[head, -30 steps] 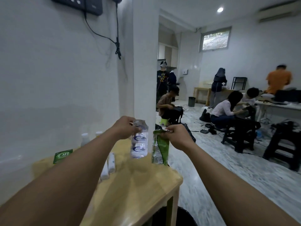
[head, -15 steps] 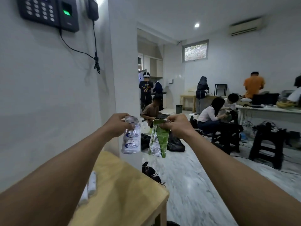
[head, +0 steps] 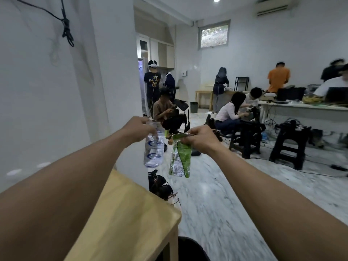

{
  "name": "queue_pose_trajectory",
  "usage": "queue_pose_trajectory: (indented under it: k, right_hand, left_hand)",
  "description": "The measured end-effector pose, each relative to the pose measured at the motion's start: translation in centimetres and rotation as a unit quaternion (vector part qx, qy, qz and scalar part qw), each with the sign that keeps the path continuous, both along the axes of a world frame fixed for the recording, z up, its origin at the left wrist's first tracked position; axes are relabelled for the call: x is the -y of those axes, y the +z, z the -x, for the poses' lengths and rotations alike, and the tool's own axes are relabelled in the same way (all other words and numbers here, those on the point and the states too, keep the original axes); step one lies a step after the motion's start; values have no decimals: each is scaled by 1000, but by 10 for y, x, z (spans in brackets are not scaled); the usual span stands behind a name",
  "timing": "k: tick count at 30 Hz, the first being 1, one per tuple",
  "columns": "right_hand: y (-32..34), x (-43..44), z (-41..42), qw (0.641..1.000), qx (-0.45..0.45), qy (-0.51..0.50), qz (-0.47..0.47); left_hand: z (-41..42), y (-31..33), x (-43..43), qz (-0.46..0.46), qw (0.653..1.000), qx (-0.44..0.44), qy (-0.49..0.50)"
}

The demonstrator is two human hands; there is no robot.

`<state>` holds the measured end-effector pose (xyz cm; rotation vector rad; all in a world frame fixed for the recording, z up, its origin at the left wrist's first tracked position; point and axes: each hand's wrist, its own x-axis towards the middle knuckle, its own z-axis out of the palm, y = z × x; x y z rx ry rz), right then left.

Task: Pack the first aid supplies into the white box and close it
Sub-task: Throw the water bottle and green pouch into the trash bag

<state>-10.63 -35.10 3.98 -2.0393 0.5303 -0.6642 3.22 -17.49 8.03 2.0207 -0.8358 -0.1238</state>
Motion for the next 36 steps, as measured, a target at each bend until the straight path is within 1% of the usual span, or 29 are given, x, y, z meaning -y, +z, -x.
queue_pose_trajectory:
  k: [5, 10, 14, 22, 28, 31, 36]
  right_hand:
    - [-44, 28, -10, 999, -29, -19, -5]
    - [-100, 45, -18, 996, -67, -53, -17]
    - [-149, 51, -21, 993, -108, -50, -8]
    - [-244, 50, -20, 978, -200, -53, -38]
    - [-309, 42, -20, 960, -272, -55, -37]
    - [-327, 38, -17, 950, -306, -42, -36]
    - [-337, 37, -11, 934, -355, -12, -41]
  left_hand:
    - [-15, -30, 24, -31, 999, 2, -12]
    - [-28, -64, 45, -100, 994, 13, -40]
    - [-39, -94, 62, -155, 986, 23, -57]
    - [-54, -154, 93, -307, 946, 60, -85]
    - [-55, -180, 109, -367, 917, 84, -129]
    - [-53, -191, 113, -397, 900, 97, -148]
    - [-47, -201, 121, -432, 879, 101, -177]
